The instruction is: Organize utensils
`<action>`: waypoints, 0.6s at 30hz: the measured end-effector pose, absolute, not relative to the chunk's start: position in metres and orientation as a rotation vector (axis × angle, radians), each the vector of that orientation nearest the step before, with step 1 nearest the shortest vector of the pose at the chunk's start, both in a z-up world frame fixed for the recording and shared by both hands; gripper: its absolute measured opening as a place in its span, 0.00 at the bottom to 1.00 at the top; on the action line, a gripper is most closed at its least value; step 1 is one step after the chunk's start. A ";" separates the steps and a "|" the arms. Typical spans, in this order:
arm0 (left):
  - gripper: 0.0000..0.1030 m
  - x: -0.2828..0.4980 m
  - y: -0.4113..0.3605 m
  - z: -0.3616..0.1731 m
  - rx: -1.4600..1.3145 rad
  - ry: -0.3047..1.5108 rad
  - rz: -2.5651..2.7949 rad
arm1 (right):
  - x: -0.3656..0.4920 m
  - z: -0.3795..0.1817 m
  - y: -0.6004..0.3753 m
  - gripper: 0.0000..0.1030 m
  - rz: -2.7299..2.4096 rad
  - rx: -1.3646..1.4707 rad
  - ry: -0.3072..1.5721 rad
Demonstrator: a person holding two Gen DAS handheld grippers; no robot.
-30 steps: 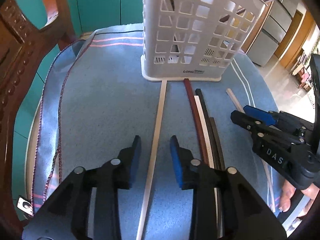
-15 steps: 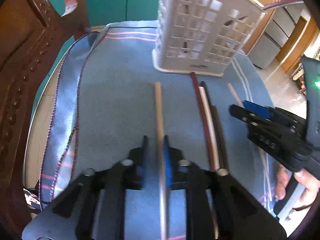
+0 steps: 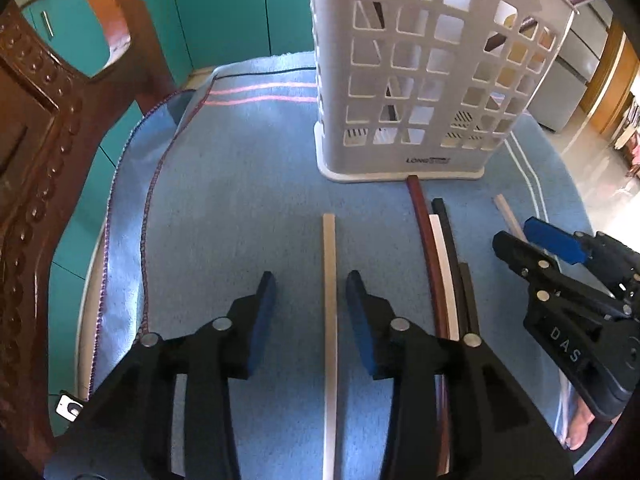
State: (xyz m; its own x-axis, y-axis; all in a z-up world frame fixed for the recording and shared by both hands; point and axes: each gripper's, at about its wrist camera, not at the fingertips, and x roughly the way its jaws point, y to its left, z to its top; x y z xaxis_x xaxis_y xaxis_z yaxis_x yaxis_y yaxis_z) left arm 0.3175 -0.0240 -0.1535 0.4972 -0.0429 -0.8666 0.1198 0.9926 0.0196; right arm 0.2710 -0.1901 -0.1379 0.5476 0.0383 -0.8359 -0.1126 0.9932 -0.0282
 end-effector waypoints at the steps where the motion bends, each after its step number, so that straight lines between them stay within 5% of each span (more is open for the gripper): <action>1: 0.39 0.318 -0.026 -0.154 0.084 1.044 -0.095 | 0.272 -0.138 -0.190 0.38 0.085 -0.081 0.985; 9: 0.43 0.309 -0.032 -0.149 0.102 1.028 -0.089 | 0.273 -0.136 -0.191 0.40 0.070 -0.085 0.975; 11: 0.45 0.305 -0.030 -0.149 0.103 1.026 -0.086 | 0.273 -0.136 -0.194 0.31 0.079 -0.088 0.978; 13: 0.46 0.303 -0.027 -0.150 0.103 1.025 -0.085 | 0.273 -0.136 -0.194 0.07 0.089 -0.062 0.994; 18: 0.49 0.301 -0.022 -0.150 0.112 1.021 -0.079 | 0.271 -0.133 -0.216 0.06 0.097 0.132 1.039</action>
